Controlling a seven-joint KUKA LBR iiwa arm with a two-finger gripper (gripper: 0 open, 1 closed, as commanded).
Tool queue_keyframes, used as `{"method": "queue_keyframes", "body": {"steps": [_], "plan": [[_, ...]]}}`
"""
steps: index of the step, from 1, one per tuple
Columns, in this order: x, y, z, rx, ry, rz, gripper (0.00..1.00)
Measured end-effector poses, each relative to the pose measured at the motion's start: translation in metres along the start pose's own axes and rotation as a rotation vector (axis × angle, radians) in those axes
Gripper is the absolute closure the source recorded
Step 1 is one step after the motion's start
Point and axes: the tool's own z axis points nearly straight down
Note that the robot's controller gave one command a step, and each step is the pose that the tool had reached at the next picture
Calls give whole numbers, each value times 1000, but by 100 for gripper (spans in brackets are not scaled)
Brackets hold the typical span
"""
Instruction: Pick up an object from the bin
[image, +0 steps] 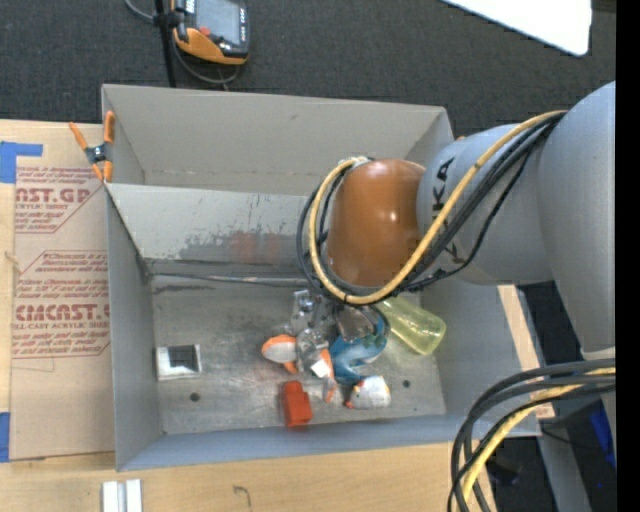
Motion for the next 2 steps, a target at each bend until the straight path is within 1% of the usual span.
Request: {"method": "queue_keyframes", "body": {"steps": [1, 2], "plan": [[19, 12, -72, 0, -7, 161, 100], [19, 12, -72, 0, -7, 161, 100]]}}
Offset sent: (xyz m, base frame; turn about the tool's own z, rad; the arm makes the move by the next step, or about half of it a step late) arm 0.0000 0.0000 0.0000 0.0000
